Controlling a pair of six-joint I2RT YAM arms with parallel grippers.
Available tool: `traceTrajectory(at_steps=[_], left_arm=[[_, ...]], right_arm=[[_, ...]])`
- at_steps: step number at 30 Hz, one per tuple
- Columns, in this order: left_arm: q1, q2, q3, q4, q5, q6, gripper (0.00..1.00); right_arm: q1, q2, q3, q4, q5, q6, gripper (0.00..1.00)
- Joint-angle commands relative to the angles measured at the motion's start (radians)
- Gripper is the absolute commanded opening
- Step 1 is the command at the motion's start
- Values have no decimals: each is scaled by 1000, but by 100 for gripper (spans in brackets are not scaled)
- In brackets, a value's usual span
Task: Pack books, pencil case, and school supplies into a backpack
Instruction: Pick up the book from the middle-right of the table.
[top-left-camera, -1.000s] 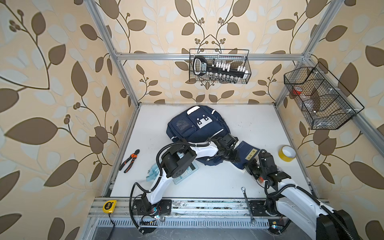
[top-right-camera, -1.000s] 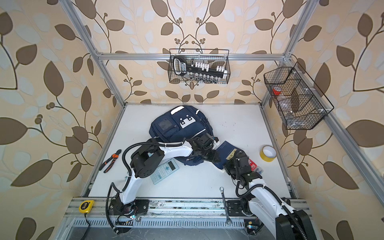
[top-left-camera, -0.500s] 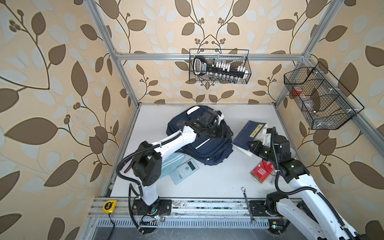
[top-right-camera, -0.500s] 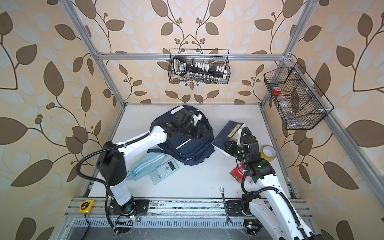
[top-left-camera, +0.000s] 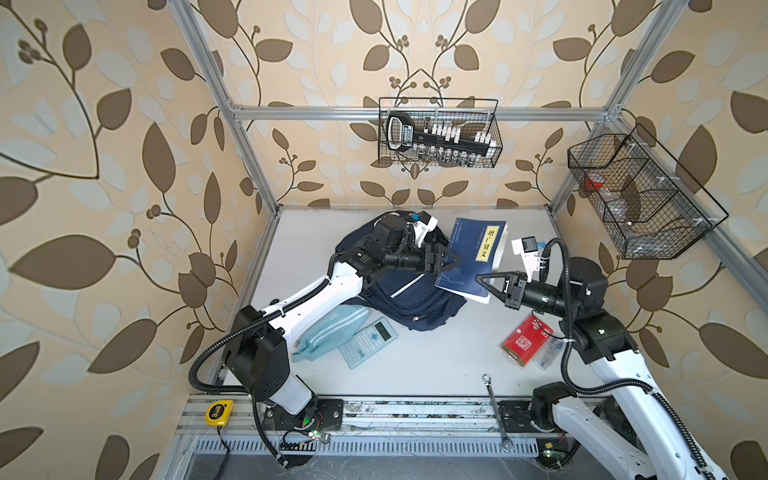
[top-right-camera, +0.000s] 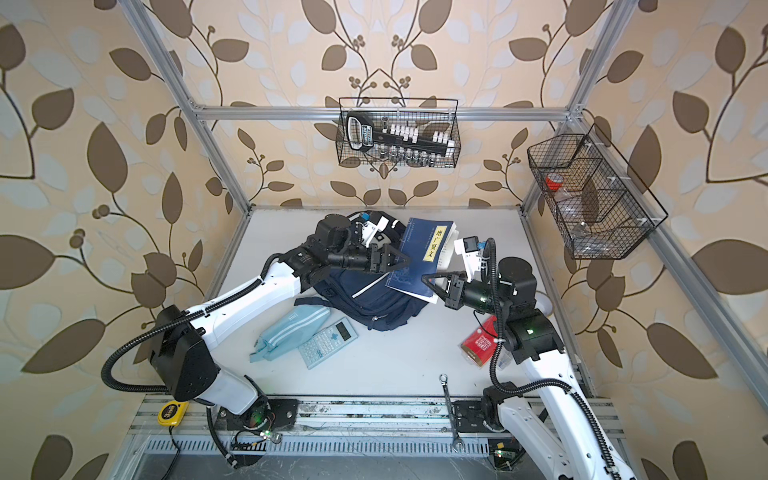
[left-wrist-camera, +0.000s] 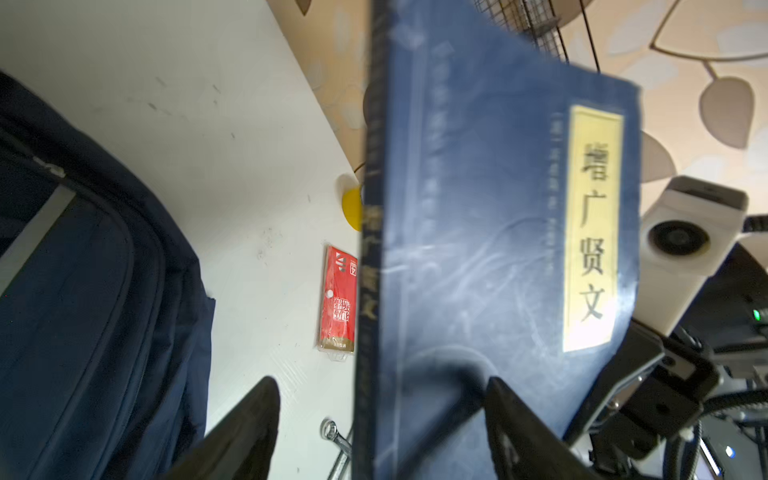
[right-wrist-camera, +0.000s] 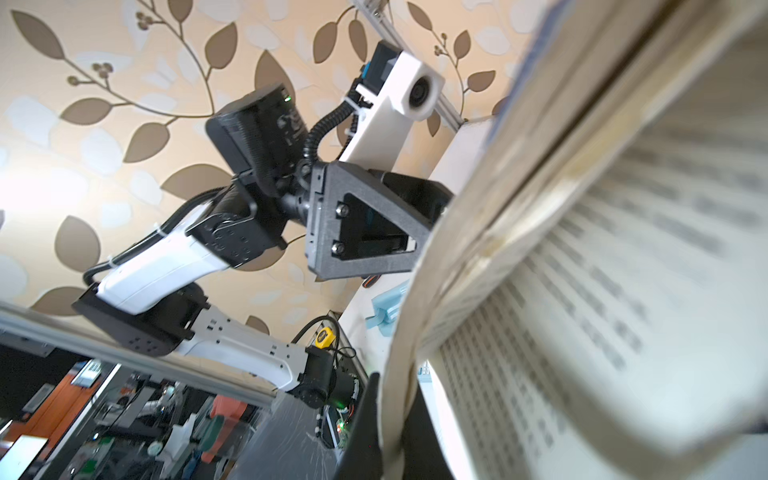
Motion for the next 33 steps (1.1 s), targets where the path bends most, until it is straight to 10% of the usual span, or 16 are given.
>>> traceTrajectory(at_steps=[1,8,12,16,26,29,33], left_arm=[[9,-82,-79,269,78,-102,51],[9,-141,-161,441,91,-213,19],[22,-150,-208,503,96,-272,60],[29,-131,-257,715,139,-430,62],[30,-131,-304,944,162,-603,0],[31,-165,-309,896,148,-557,0],[35,-214,-293,741,131,-443,0]], right_arm=[[4,-25,-33,169,-125,67,0],[8,-22,-79,282,-132,147,0],[9,-19,-68,312,-157,165,0],[11,-14,-74,385,-199,211,0],[21,-12,-97,406,-164,224,0],[21,-1,-85,318,-112,173,0],[1,22,24,-13,120,-15,68]])
